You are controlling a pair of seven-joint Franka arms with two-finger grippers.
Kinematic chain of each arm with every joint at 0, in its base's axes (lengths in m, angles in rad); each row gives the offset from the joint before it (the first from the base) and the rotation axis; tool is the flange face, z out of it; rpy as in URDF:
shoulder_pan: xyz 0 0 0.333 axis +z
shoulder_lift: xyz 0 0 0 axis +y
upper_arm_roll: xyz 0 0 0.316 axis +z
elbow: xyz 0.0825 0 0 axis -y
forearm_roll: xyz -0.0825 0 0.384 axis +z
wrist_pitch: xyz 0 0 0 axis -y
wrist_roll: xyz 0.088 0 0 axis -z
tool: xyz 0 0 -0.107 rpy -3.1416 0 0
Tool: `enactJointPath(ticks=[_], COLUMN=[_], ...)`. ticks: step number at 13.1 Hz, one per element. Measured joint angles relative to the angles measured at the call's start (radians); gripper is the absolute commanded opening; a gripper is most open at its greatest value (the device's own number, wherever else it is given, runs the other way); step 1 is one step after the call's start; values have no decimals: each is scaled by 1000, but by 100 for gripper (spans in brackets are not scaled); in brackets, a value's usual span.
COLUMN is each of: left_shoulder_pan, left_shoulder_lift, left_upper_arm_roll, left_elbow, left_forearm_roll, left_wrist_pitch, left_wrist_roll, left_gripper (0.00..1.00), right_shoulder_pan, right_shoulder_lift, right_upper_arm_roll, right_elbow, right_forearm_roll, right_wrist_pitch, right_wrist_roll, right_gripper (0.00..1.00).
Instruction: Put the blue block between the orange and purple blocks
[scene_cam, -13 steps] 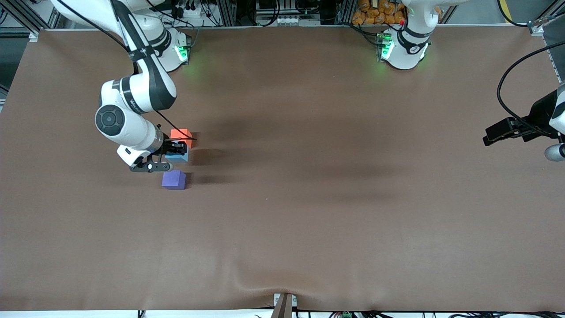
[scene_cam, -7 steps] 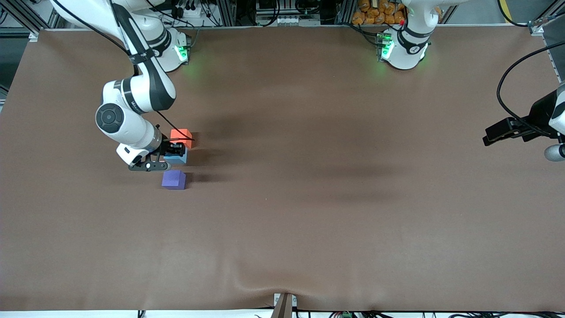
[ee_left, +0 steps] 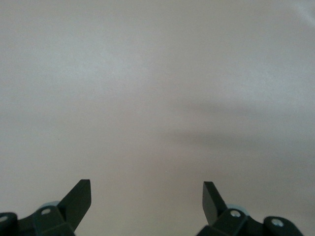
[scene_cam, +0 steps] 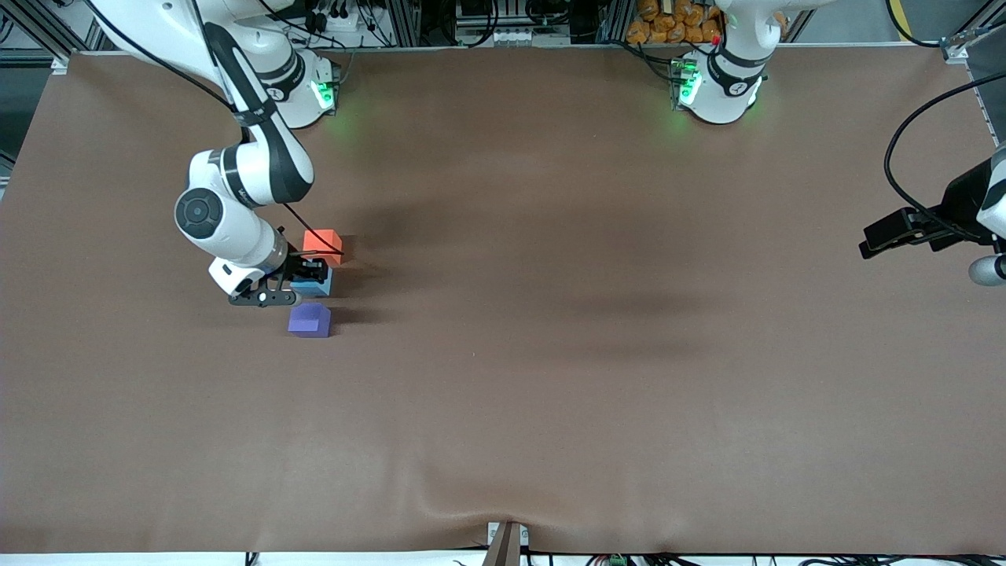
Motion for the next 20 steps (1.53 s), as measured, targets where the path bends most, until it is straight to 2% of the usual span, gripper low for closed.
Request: enactJointPath(ticks=[3,6,9,10,11,16,20], left_shoulder_pan=[0,0,0,0,0,0,0], left_shoulder_lift=[-51,-116,-138,-140,-141,-142,-144], left_upper_arm_roll=[-17,-20,-20,-20,-20,-20,-20], left_elbow=[-64,-153,-178,-180,-181,-182,-181], left_forearm_roll=[0,0,0,0,0,0,47], left_wrist_pitch=[8,75,86,87,88,87,66], left_wrist_roll=[-3,-3,-3,-2,-2,1,2], left_gripper=[100,100,100,100,100,100,100], right_shoulder_pan=[0,0,0,0,0,-2,-4], right_shoulder_lift=[29,54,63,64,64,65,44], right_upper_arm_roll=[0,0,0,0,0,0,0], right_elbow=[-2,-4,-4,-4,-4,12,193], right_forearm_roll=[0,0,0,0,0,1,1], right_wrist_pitch=[35,59,67,67,67,38,-220], right_wrist_roll=[0,0,0,0,0,1,1], right_gripper=[0,0,0,40,99,100,100])
